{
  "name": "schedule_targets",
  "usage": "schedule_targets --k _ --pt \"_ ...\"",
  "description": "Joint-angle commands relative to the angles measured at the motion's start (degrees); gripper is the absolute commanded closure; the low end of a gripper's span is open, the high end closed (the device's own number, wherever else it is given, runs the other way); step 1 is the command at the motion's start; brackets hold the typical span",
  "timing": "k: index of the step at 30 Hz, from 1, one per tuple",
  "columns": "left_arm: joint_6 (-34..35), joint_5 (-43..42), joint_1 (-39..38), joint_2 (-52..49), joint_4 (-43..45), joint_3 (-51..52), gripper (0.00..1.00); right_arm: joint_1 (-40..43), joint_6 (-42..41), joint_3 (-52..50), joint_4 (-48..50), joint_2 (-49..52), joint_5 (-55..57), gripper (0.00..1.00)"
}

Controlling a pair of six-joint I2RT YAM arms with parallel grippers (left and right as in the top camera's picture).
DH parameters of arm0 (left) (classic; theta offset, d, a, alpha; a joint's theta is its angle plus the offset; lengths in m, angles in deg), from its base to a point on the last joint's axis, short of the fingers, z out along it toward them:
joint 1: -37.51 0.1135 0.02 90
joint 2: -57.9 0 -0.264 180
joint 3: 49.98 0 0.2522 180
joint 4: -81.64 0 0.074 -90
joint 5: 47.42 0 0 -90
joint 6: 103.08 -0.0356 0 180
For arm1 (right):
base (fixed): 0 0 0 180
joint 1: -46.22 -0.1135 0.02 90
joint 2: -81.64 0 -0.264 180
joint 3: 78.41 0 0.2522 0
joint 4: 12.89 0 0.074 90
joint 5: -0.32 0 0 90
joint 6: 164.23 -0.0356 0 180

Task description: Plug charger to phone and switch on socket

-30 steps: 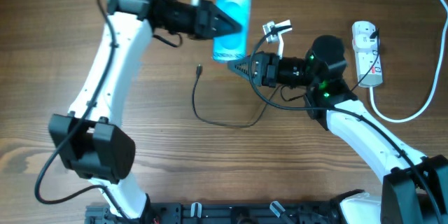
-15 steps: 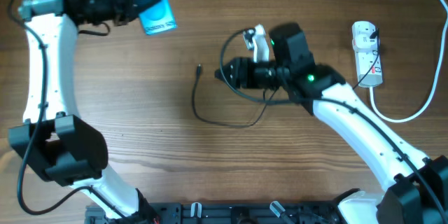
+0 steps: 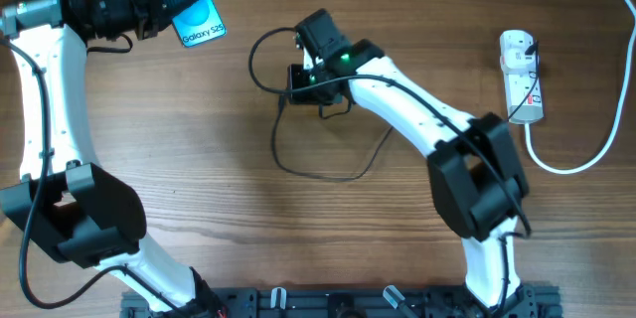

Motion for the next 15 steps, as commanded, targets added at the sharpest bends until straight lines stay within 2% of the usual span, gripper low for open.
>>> schedule_targets --k 1,11,15 --pt "0.1 -2.4 0.1 1.2 -0.2 -0.2 0.96 -2.1 -1.8 1.3 1.4 3.5 1.1 0.64" --pt "0.1 -2.4 0.1 1.2 -1.1 -0.2 0.96 -4.1 -3.5 1.2 7.1 9.2 3.5 0.66" --pt "0.1 -2.4 0.1 1.2 -1.1 -0.2 0.96 -5.3 -3.1 1.2 7.7 9.3 10.4 0.66"
